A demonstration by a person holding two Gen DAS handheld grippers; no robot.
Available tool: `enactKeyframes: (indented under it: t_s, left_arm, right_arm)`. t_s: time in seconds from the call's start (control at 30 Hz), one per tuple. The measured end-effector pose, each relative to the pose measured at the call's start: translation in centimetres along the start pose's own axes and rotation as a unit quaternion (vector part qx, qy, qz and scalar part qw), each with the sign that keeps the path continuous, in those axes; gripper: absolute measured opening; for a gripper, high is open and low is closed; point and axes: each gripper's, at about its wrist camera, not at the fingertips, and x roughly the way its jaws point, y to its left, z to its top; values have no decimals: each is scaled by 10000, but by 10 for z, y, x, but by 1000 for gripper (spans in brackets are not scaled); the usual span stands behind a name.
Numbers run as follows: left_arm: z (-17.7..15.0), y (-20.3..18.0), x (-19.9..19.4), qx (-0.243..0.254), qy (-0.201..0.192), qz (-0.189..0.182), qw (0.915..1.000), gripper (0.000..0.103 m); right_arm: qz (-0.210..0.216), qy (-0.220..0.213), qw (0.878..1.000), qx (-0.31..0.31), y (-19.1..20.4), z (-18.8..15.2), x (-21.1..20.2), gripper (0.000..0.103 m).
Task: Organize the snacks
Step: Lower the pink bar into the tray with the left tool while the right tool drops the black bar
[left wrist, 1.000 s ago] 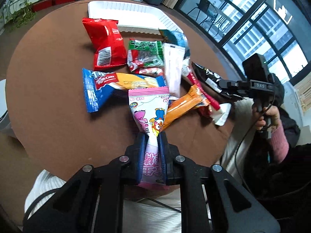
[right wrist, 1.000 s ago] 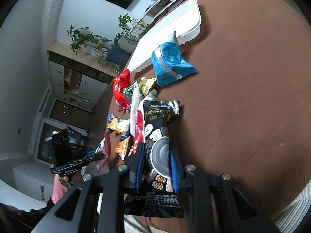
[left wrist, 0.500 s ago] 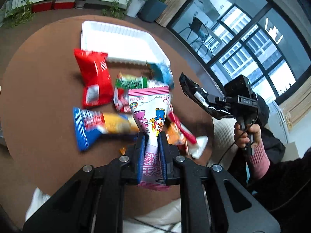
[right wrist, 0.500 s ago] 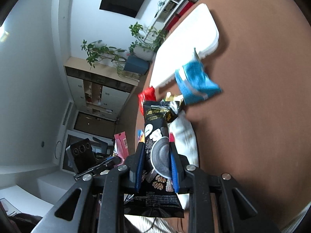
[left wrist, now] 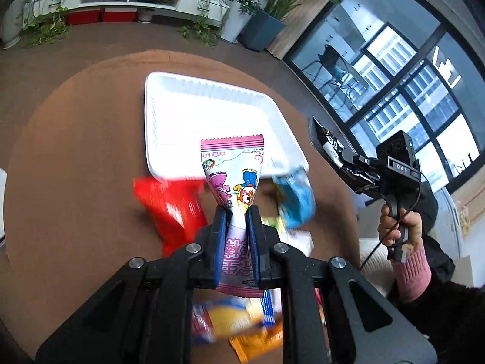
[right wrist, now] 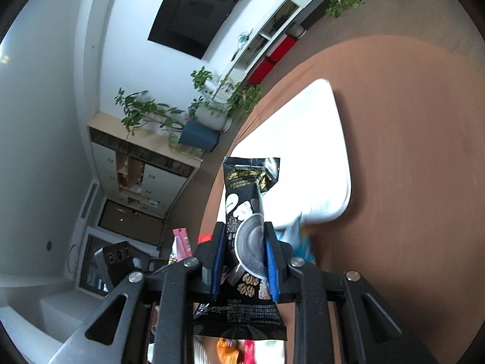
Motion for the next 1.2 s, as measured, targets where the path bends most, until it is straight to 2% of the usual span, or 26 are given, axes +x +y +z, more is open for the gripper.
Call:
enactKeyframes:
  t_s: [0.13, 0.23, 0.4, 0.47, 0.6, 0.83, 1.07, 1.2]
  left_arm:
    - [32, 5, 15, -19, -22, 107, 9999, 13]
    - [53, 5, 29, 68, -17, 350, 9994, 13]
    - [80, 9, 58, 143, 41, 744, 9971, 13]
    - [80, 12, 70, 170, 94, 875, 9960, 13]
    - [87, 16, 94, 349, 152, 1367, 9899, 14]
    - [85, 30, 125, 445, 126, 1722, 9840, 14]
    - [79, 17, 116, 677, -134, 1912, 9791, 14]
    - [73, 9, 90, 665, -366, 1915, 9786, 14]
  right_arm:
    - [-216, -97, 9997, -66, -6, 29, 16, 26]
    - [-438, -134, 9989, -142, -11, 46, 30, 26]
    - [-766, -129, 9967, -240, -19, 56, 51, 26]
    - [-929, -137, 9951, -309, -23, 59, 58, 26]
    - [-1244, -116, 9906, -562, -26, 61, 66, 28]
    - [-1640, -97, 9801, -1117, -14, 56, 73, 28]
    - [-1783, -192, 9716, -1547, 7, 51, 67, 37]
    - [-1802, -260, 9667, -1797, 23, 41, 57, 39]
